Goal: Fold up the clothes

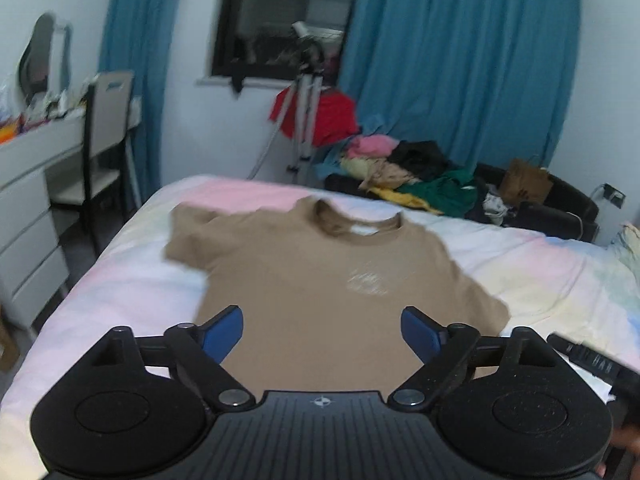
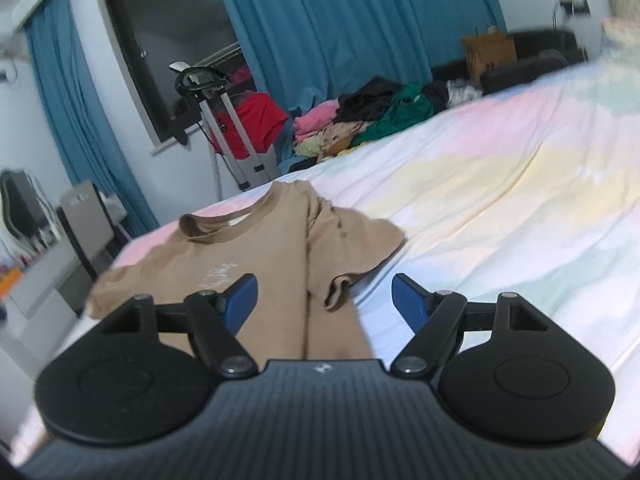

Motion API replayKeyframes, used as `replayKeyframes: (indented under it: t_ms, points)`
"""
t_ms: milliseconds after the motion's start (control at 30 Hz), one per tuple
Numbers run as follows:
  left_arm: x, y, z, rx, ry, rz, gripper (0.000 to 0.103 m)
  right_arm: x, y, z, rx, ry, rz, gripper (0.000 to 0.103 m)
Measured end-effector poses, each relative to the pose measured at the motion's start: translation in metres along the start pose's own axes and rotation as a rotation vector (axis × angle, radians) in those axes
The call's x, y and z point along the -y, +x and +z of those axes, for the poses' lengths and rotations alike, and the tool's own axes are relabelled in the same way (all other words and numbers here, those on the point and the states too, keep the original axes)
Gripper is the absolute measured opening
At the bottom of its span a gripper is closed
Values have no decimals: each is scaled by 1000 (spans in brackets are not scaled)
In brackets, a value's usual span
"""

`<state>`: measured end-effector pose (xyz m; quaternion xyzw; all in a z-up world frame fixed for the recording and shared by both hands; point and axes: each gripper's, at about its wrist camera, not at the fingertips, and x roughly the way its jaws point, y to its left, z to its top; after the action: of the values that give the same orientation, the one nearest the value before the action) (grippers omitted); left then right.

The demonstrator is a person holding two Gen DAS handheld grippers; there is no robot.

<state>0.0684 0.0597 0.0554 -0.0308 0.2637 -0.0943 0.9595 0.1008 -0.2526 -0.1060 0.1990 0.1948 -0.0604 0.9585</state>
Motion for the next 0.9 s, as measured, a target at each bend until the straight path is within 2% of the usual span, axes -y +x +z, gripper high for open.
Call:
replayKeyframes:
  t_ms: [133, 200, 267, 333, 467, 533, 667, 733, 767, 833, 867, 900]
  points:
    - [31, 19, -5, 24, -8, -37, 96, -4, 2, 0, 12, -41, 2, 80]
    - [35, 25, -17, 34, -28, -61, 97, -4, 5, 0, 17, -49, 4, 97]
    - [33, 33, -31, 26, -33, -61, 97, -2, 12, -2, 4, -31, 16, 102]
    - [22, 41, -43, 6, -24, -54, 97, 2, 23, -5, -22, 3, 14, 102]
    - [14, 45, -54, 26, 61, 41, 97, 18, 70, 0, -77, 123, 29, 102]
    - [8, 50, -57, 35, 56, 43, 97, 32, 99, 8, -90, 205, 52, 102]
    - [-6, 67, -63, 2, -1, 16, 97, 58, 148, 21, -64, 295, 3, 100]
    - [-11, 74, -67, -14, -20, 2, 97, 64, 170, 22, -84, 296, -23, 90]
    - [-14, 77, -71, -18, -21, -13, 97, 64, 180, 23, -97, 284, -34, 76]
    - [-20, 84, -76, -42, -30, -21, 97, 57, 194, 21, -114, 221, -44, 72]
    - [-23, 88, -78, -57, -37, -20, 97, 52, 200, 20, -121, 185, -39, 66]
    - [-25, 92, -79, -72, -43, -20, 97, 46, 204, 19, -122, 142, -19, 51]
